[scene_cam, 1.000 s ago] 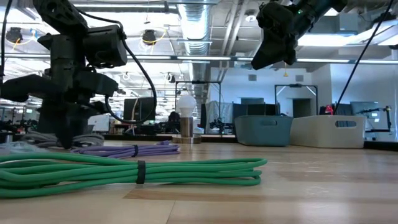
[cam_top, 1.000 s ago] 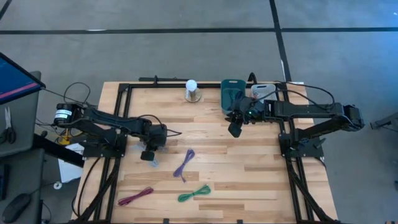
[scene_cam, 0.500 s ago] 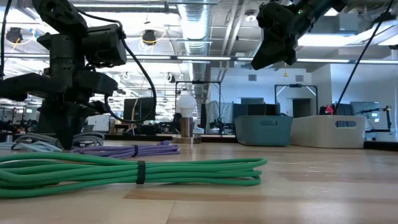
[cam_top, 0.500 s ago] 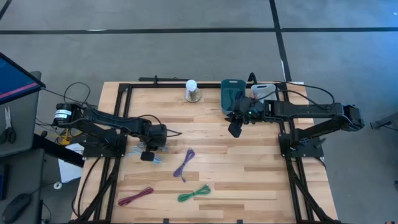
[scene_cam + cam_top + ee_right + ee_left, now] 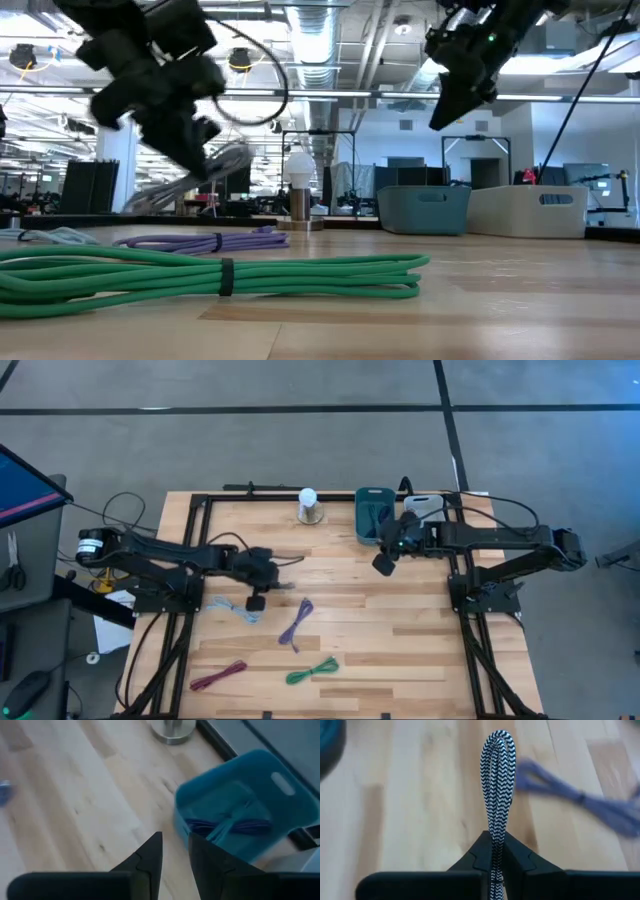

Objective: Pick & Place USB Port
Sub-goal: Put the braided white charger cable into the blue bin

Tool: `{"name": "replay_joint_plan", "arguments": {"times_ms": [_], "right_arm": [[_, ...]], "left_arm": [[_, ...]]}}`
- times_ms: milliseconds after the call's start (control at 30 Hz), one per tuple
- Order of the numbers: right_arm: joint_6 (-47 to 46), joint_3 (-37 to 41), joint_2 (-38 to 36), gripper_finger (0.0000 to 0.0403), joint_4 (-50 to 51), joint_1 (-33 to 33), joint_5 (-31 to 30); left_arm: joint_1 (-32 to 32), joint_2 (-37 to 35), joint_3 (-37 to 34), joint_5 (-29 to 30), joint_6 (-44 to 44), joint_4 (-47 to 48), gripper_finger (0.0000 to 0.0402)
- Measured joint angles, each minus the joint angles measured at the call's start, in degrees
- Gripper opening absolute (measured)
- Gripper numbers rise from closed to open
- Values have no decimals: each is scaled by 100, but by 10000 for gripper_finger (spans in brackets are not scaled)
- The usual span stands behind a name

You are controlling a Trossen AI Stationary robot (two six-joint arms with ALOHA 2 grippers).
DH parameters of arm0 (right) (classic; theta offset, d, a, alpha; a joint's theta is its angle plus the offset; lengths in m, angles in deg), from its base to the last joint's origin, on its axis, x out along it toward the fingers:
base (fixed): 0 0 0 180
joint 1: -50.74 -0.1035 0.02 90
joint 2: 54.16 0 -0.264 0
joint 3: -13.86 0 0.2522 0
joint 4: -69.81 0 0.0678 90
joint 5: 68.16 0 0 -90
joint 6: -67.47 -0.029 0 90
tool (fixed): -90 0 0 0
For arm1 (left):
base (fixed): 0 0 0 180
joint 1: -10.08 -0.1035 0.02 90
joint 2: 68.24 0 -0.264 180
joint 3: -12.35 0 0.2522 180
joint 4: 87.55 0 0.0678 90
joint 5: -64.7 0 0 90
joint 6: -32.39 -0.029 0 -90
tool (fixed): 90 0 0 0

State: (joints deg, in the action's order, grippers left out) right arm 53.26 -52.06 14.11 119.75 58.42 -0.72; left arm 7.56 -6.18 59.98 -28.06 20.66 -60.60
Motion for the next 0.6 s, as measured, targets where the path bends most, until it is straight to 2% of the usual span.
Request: {"name": "replay_joint_plan", "arguments": {"times_ms": [100,200,333,533,600], "right_arm": [[283,2,-150,82,-11,-11,-2],[591,2,-358,72,23,-58,-1],[720,2,-903,57,320,-55,-31],[345,2,-1916,41,1196,-209,-47],[236,2,-2239,37,1426,-330,-49]], "left_arm": [[-223,0,210,1,-147,-326,17],[-464,0,236,13,-415,-1039,17],[-902,57,249,1,-559,-1817,17],[-1480,666,251,-962,-425,-3483,17],[-1547,981,251,-1098,-420,-4061,17]]}}
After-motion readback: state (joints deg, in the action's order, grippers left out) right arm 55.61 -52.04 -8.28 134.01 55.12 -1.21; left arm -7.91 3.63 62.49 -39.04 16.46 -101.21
